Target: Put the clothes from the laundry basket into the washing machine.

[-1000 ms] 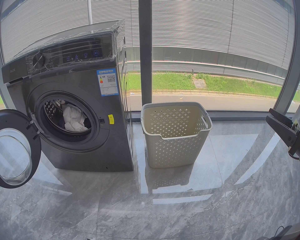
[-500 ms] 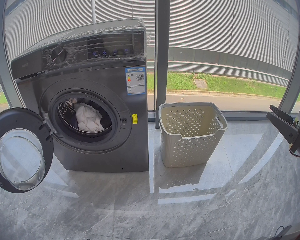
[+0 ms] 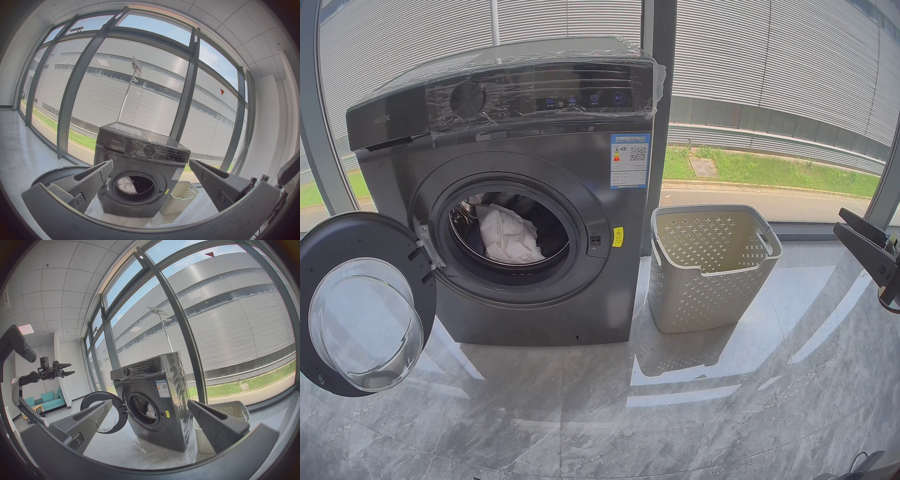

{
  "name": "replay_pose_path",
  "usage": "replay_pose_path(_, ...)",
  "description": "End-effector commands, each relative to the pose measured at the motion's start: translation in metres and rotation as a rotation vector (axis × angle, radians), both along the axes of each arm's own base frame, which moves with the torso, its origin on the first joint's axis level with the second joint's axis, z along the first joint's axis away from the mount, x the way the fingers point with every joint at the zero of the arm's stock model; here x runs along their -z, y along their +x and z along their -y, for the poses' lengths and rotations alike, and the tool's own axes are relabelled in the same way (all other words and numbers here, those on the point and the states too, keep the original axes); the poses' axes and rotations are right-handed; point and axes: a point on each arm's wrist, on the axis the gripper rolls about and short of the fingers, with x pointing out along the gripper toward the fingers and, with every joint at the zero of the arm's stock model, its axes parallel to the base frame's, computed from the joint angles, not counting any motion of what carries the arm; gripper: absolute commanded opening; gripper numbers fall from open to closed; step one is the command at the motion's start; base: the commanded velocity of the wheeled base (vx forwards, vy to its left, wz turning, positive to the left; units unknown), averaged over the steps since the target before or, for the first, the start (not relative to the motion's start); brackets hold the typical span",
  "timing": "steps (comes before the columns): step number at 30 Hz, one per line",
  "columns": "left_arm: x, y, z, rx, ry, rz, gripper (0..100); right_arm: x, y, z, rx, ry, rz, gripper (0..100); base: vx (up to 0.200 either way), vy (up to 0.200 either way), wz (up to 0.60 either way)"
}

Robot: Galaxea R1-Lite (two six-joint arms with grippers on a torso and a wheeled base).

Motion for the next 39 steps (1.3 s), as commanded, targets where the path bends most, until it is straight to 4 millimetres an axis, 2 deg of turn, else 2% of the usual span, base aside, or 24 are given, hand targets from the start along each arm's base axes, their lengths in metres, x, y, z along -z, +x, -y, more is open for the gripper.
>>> replay_pose_path(1,-0.001,0.015,-0.003,-0.008,-0.005,-0.027,100,0.000,0.000,0.000,0.000,0.000,0.000,100,0.000,0.200,0.00)
replay_pose_path(11,0.010,0.031,-0.009,-0.031,-0.020,-0.096,100,0.000,0.000,0.000,0.000,0.000,0.000,100,0.000,0.200,0.00)
replay_pose_path(23,0.012,0.034,-0.012,-0.068,-0.022,-0.109,100,0.001,0.000,0.000,0.000,0.000,-0.002,100,0.000,0.200,0.00)
replay_pose_path(39,0.026,0.035,-0.013,-0.073,-0.033,-0.149,100,0.001,0.000,0.000,0.000,0.000,-0.002,100,0.000,0.200,0.00)
